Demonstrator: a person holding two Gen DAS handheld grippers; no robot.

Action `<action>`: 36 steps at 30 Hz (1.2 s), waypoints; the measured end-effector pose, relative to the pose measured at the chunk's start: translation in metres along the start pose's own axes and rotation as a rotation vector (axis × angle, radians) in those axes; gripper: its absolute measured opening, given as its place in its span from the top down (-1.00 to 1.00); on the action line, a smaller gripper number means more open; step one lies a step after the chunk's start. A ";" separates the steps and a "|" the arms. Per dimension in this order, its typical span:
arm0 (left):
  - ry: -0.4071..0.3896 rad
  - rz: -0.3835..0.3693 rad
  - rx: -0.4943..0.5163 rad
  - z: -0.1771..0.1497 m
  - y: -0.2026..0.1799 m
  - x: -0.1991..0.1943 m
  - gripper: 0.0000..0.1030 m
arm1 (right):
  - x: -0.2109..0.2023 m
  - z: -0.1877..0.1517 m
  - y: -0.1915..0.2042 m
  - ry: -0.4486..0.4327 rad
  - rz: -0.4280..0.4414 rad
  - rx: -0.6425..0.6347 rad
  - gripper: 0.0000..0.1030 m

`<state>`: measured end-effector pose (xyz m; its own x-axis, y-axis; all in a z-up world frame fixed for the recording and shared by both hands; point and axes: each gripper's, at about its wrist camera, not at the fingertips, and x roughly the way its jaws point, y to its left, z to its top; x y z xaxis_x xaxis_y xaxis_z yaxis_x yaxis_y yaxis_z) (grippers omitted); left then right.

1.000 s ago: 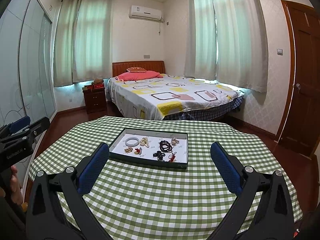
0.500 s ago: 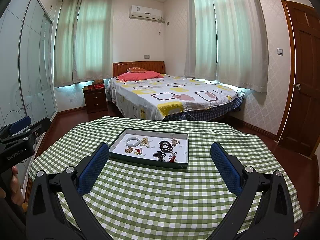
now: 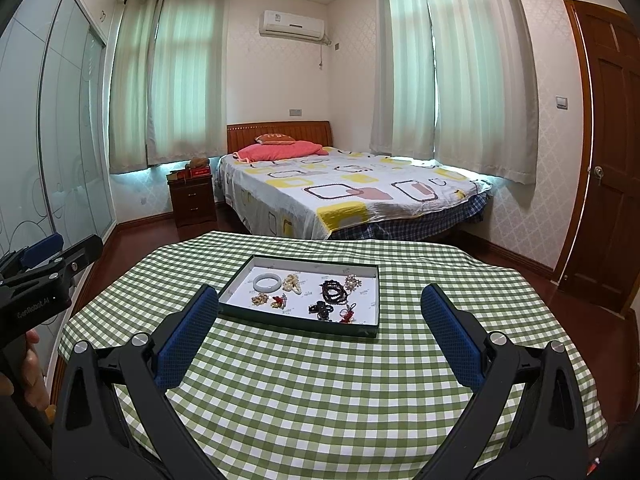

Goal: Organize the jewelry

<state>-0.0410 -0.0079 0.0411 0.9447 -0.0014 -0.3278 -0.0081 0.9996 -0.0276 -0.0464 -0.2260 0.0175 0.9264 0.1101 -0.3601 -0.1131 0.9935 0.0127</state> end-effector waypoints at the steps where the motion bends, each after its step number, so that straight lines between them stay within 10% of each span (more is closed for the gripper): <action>1: 0.000 -0.001 -0.001 0.000 0.000 0.000 -0.65 | 0.000 0.000 0.001 0.001 0.001 0.000 -0.91; 36: 0.023 -0.002 -0.030 -0.004 0.005 0.030 -0.65 | 0.025 -0.007 -0.001 0.052 0.020 0.010 -0.91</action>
<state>-0.0143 -0.0030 0.0274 0.9372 -0.0048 -0.3489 -0.0160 0.9983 -0.0567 -0.0255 -0.2242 0.0024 0.9042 0.1287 -0.4073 -0.1277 0.9914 0.0296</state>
